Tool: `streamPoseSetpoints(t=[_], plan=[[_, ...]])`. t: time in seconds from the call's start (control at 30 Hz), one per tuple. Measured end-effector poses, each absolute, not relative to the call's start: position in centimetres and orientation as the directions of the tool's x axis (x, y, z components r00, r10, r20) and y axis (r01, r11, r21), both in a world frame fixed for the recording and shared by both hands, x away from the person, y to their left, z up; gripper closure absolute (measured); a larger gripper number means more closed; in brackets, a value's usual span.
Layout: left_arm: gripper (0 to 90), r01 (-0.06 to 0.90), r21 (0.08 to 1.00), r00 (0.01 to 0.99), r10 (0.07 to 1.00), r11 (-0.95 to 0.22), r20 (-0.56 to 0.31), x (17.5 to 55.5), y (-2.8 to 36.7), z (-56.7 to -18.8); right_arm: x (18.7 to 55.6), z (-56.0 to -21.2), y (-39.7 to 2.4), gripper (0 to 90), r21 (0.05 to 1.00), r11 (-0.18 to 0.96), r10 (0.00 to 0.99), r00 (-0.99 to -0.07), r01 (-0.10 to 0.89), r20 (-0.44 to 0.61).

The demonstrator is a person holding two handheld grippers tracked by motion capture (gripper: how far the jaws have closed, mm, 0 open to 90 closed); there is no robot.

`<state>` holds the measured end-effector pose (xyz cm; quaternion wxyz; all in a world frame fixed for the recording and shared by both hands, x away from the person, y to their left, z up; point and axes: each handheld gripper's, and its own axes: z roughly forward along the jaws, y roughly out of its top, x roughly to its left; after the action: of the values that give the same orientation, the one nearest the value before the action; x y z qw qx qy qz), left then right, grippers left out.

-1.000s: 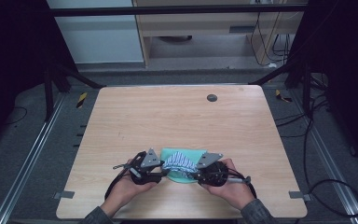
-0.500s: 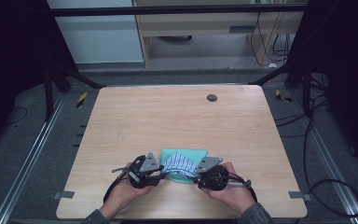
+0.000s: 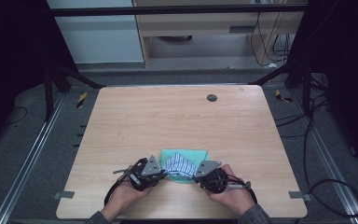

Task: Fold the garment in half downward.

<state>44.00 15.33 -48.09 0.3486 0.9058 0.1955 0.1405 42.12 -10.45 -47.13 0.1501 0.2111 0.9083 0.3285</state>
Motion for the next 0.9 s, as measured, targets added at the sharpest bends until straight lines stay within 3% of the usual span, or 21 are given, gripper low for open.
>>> streamPoseSetpoints(t=[0.9], plan=[[84.9, 0.255, 0.633, 0.912, 0.399, -0.731, 0.093, 43.15, 15.12, -48.57, 41.56, -48.07, -10.74, 89.6, 0.617, 0.733, 0.442, -0.89, 0.287, -0.111]])
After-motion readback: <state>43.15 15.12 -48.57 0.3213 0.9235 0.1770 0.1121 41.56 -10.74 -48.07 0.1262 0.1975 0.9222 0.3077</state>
